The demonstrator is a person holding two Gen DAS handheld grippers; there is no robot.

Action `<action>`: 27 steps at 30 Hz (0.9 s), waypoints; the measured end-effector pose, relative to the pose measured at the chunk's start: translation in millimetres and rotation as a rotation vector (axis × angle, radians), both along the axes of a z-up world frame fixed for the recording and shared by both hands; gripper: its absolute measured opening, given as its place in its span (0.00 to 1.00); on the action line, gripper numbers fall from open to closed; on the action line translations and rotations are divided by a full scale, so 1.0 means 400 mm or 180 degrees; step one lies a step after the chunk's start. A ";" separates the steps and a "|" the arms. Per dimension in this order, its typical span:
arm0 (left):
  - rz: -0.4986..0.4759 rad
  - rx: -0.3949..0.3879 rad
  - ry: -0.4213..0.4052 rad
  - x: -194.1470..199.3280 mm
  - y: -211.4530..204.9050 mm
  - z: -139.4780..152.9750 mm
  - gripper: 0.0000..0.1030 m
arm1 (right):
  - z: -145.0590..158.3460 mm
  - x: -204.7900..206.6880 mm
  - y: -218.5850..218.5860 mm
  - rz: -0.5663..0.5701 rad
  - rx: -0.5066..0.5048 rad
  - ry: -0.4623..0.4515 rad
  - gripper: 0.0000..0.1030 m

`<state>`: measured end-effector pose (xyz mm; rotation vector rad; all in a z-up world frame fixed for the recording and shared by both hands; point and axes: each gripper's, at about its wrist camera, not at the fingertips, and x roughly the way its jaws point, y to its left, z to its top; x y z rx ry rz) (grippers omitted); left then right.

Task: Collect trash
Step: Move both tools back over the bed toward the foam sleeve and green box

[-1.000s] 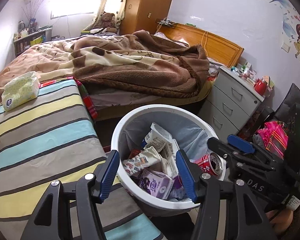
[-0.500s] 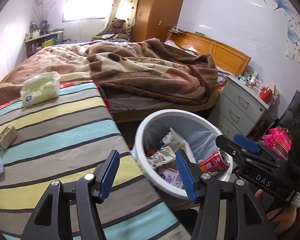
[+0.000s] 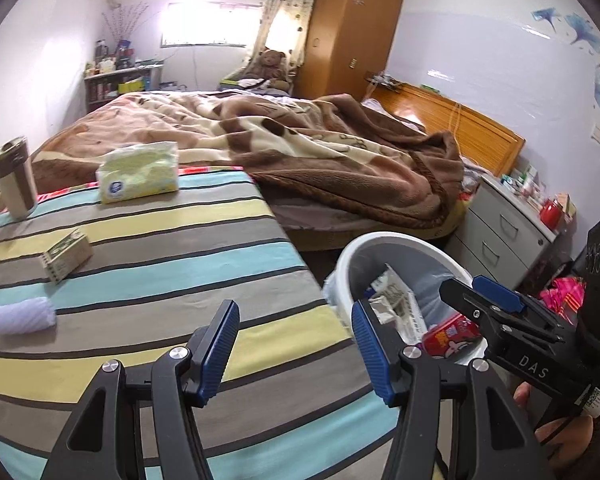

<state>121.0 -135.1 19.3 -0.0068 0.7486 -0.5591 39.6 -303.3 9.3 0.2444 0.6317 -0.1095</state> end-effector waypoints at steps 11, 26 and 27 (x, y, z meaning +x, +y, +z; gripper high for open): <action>0.0489 -0.0054 0.0046 0.044 0.188 -0.016 0.57 | -0.008 0.052 0.101 0.0342 0.0013 0.0018 0.69; 0.1379 -0.0151 0.0263 0.118 0.467 -0.076 0.57 | -0.013 0.152 0.243 0.0867 -0.0050 0.0054 0.69; 0.1446 -0.0178 0.0293 0.127 0.489 -0.082 0.57 | -0.014 0.162 0.252 0.0905 -0.0047 0.0062 0.69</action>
